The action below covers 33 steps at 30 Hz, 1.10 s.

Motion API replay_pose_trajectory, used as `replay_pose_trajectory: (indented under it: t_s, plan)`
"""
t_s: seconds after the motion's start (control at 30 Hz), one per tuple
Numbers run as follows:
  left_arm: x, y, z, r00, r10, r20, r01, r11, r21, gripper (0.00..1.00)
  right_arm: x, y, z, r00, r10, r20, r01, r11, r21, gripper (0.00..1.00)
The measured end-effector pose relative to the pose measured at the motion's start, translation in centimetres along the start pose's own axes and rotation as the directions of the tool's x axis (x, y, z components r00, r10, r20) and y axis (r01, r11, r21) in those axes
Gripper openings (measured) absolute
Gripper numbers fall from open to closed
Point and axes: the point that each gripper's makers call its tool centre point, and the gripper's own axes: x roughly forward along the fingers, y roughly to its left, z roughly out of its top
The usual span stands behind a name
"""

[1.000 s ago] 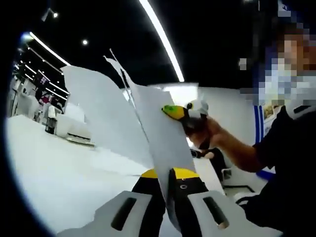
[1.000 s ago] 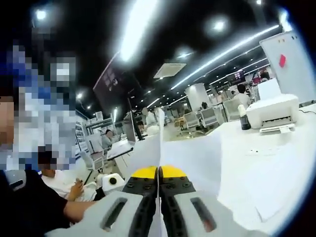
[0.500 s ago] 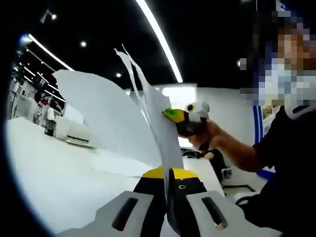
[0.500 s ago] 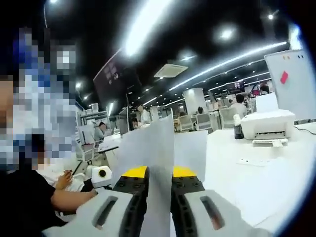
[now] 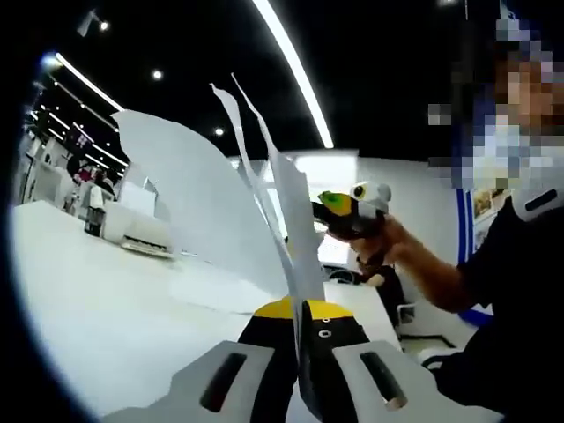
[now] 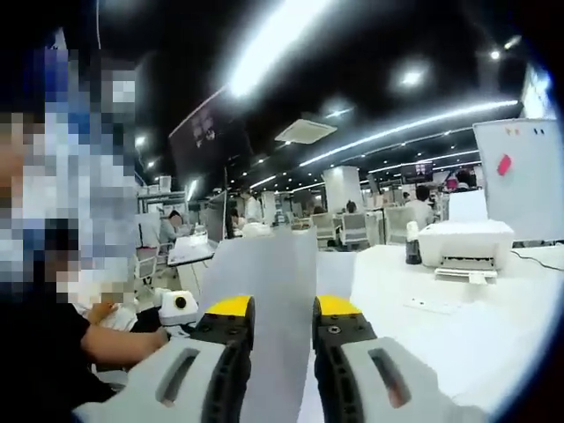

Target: Organize the stack of printing papers by aligning and flattening the scattered papers on the table

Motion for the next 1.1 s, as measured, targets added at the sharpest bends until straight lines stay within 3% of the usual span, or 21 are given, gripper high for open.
replay_pose_trajectory:
  t_s: [0.43,0.67,0.9,1.1]
  plan:
    - [-0.1,0.3,-0.1,1.0,0.009,-0.001,-0.009,1.0,-0.014,0.06,-3.1,-1.1,2.0,0.997,-0.057,0.044,0.058,0.998,-0.028,0.23]
    - [-0.1,0.4,0.0,1.0,0.013,0.004,-0.013,1.0,-0.016,0.06,-3.9,-1.3,1.1,0.996,-0.082,0.015,0.083,0.995,-0.052,0.25]
    - [-0.1,0.5,0.0,1.0,0.016,0.01,-0.016,1.0,-0.026,0.06,-4.8,-1.9,0.3,0.991,-0.133,-0.007,0.132,0.988,-0.075,0.32]
    - [-0.1,0.5,0.0,1.0,0.018,0.009,-0.018,0.999,-0.032,0.06,-5.6,-2.9,-1.4,0.985,-0.172,-0.036,0.17,0.985,-0.038,0.32]
